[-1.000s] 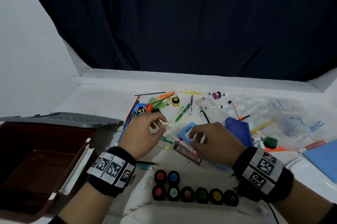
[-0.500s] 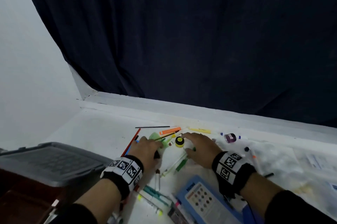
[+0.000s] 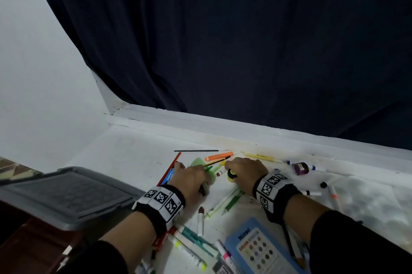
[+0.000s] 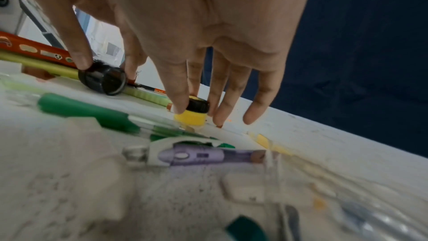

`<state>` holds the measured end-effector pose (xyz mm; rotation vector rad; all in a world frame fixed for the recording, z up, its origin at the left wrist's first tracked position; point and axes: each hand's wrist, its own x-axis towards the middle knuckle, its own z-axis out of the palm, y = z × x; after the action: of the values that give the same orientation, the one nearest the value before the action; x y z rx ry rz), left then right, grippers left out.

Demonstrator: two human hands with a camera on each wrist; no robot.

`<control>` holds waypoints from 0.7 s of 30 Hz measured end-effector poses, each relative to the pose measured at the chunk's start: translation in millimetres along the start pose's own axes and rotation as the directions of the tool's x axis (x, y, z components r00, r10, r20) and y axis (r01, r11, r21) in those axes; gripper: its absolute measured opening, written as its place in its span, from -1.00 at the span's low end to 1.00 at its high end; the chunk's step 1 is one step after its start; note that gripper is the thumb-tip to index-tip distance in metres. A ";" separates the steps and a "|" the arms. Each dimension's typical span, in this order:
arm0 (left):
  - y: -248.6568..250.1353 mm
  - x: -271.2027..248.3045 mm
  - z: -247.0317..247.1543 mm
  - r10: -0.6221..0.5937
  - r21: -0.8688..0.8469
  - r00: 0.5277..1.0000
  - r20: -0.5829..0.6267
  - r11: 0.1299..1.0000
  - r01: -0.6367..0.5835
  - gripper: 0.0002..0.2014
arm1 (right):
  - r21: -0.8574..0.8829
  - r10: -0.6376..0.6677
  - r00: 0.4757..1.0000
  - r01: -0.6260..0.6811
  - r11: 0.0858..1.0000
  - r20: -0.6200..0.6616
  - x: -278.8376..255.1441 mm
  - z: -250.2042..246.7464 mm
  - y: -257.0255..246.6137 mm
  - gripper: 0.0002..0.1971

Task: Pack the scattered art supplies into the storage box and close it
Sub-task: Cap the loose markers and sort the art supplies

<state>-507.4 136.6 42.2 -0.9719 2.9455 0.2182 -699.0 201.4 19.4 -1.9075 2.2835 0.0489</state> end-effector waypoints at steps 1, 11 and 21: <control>1.3 -0.1 -1.7 0.008 -0.021 1.000 0.015 1.000 -0.008 -0.86 | 0.010 -0.001 1.000 0.001 1.000 -0.022 -1.6 -0.9 -0.6 -0.68; 6.2 -33.6 -29.7 -0.022 -0.503 0.996 -0.090 0.864 -0.026 -0.65 | 0.191 0.021 0.946 0.043 0.981 -0.323 -74.2 -46.4 -22.2 -0.71; 29.7 -139.7 -41.5 -0.008 -0.920 0.987 -0.160 0.363 -0.146 -0.67 | 0.293 0.044 0.869 0.119 0.949 -0.493 -207.6 -38.2 -67.0 -0.77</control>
<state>-412.2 236.7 97.3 -0.8574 2.7941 2.1135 -602.1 386.3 93.1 -1.9506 2.3476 -0.8575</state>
